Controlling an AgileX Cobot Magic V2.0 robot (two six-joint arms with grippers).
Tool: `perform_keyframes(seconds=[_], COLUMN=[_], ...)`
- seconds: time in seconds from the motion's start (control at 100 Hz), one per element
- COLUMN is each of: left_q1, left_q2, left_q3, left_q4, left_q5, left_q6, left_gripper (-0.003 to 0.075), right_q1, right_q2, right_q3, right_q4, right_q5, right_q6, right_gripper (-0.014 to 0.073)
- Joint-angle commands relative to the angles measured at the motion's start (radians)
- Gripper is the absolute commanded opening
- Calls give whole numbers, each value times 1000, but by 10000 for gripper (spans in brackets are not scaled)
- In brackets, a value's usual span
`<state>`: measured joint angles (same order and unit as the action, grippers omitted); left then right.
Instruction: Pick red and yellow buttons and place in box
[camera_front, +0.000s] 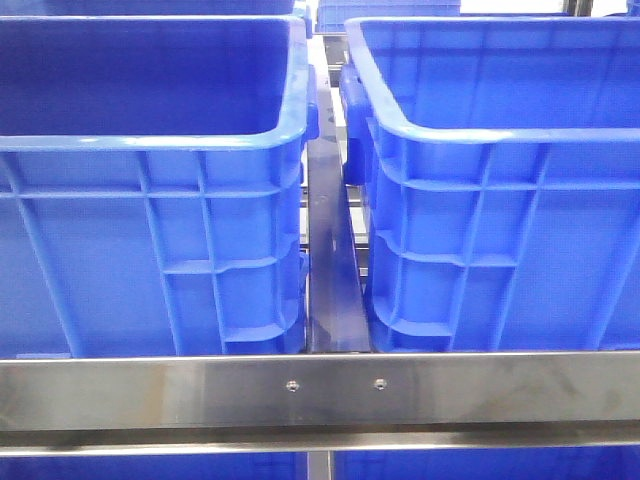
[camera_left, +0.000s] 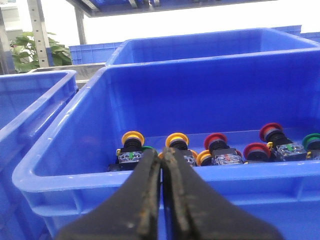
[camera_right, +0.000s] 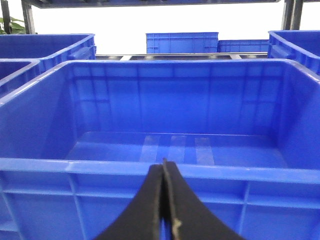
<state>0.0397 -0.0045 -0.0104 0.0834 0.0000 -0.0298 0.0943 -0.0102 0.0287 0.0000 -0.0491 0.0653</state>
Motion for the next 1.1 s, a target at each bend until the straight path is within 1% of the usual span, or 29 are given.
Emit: perform_keyframes(seconds=[0.0, 0.28, 0.43, 0.48, 0.62, 0.95, 1.02, 1.09], left_q1=[1, 1, 1, 1, 1, 1, 1, 1], left_q2=[-33, -33, -27, -9, 97, 544, 630, 703], left_q3=[18, 15, -56, -98, -247, -651, -724, -778], left_q4=[-10, -3, -3, -13, -58, -90, -90, -90], left_q5=[-89, -92, -65, -33, 111, 470, 530, 557], left_q6=[1, 1, 1, 1, -4, -4, -4, -4], left_gripper=[-19, -19, -19, -19, -19, -19, -19, -19], right_q1=[-4, -4, -4, -4, -4, -4, -4, -4], right_q2=[-21, -21, -21, -21, -21, -21, -21, -21], right_q3=[-2, -2, -2, -2, -2, -2, -2, -2], right_q4=[-9, -9, -9, -9, -9, -9, -9, -9], right_q5=[-86, -86, -86, -86, -86, -86, -86, -86], right_q6=[-7, -7, -7, -7, -7, -7, -7, -7], right_gripper=[-68, -68, -68, -68, -68, -68, -68, -68])
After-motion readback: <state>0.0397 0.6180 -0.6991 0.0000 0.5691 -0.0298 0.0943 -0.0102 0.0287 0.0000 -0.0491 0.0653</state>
